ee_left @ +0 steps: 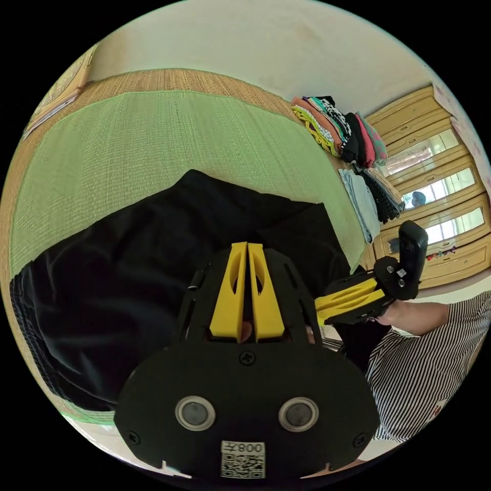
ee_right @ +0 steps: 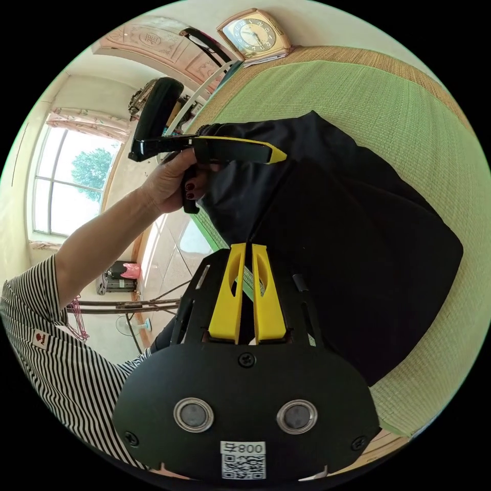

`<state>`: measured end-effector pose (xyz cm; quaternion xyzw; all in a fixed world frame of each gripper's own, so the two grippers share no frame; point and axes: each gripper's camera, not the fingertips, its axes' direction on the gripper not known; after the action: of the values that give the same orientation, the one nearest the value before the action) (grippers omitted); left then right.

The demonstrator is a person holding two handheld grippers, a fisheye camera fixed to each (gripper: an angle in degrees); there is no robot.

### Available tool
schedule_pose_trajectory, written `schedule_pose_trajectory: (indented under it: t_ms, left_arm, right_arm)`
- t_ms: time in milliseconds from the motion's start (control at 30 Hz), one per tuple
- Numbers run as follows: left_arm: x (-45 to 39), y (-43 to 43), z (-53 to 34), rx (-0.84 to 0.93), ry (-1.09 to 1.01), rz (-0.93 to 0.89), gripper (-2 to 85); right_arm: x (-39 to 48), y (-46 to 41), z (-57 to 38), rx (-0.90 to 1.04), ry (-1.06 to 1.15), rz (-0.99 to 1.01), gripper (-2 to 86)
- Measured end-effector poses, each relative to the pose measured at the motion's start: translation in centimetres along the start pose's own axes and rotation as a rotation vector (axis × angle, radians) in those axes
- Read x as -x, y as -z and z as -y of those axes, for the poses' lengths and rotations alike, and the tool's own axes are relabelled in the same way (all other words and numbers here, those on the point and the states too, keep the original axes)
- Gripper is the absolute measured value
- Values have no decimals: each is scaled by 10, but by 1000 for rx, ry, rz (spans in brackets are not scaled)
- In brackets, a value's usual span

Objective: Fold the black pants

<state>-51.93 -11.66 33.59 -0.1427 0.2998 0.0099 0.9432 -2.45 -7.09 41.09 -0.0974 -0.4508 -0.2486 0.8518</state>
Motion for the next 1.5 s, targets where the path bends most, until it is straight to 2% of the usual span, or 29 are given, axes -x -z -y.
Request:
schedule_pose_trajectory:
  t_ms: [167, 300, 533, 700, 867, 1333, 1500]
  left_arm:
    - [-17, -8, -31, 14, -51, -86, 22]
    - [-28, -14, -59, 26, -55, 63, 40]
    - [-33, -24, -85, 72, -20, 145, 42]
    - [-36, -12, -102, 3, 11, 127, 25]
    - [-34, -19, -119, 20, 29, 135, 22]
    - [-56, -29, -141, 3, 25, 166, 19]
    - [-86, -17, -156, -103, 6, 178, 19]
  right_arm:
    - [-7, -9, 9, 26, 14, 24, 3]
    - [-13, 1, 2, 31, 39, -4, 1]
    - [-42, 28, -5, -8, 1, -97, 1]
    - [-50, 39, 4, -45, 1, -133, 1]
    - [-56, 43, 26, -65, 17, -161, 1]
    - [-61, 4, 110, 20, 58, -239, 1]
    - [-63, 9, 111, 7, 54, -212, 1]
